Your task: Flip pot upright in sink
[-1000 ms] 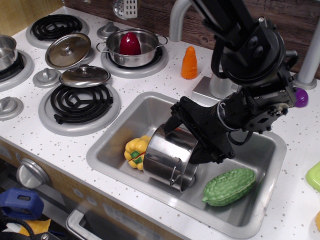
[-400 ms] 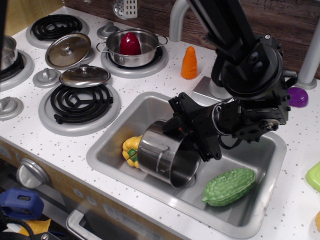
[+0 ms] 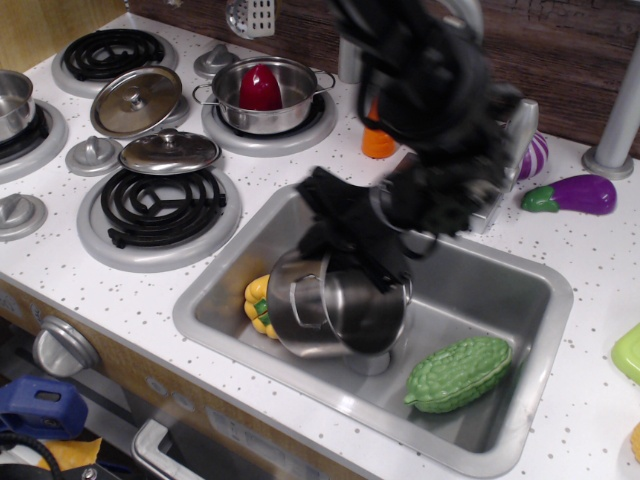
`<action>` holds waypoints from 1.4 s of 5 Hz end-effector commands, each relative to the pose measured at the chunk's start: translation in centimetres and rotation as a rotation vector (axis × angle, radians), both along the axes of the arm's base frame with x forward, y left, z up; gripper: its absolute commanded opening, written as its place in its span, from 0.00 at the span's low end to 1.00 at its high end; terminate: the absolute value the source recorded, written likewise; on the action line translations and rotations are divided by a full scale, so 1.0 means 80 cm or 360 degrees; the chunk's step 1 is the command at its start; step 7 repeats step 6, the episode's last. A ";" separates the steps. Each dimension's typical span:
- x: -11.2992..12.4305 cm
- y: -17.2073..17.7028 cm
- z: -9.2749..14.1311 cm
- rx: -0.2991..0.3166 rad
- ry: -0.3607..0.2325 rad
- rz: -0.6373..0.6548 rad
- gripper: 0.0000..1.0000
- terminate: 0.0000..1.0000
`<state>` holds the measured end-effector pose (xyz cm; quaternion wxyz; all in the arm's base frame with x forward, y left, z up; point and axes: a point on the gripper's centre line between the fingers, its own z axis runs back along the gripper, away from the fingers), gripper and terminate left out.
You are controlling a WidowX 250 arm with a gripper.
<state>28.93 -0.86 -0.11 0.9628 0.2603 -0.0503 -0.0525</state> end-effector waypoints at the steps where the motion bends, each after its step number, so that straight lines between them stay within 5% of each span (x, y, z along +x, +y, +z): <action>1: 0.009 0.002 0.016 -0.0375 -0.0089 0.0000 0.00 0.00; 2: 0.009 0.008 0.011 -0.0536 -0.0128 0.0015 1.00 0.00; 5: 0.009 0.008 0.011 -0.0536 -0.0128 0.0015 1.00 0.00; 6: 0.009 0.008 0.011 -0.0536 -0.0128 0.0015 1.00 1.00; 7: 0.009 0.008 0.011 -0.0536 -0.0128 0.0015 1.00 1.00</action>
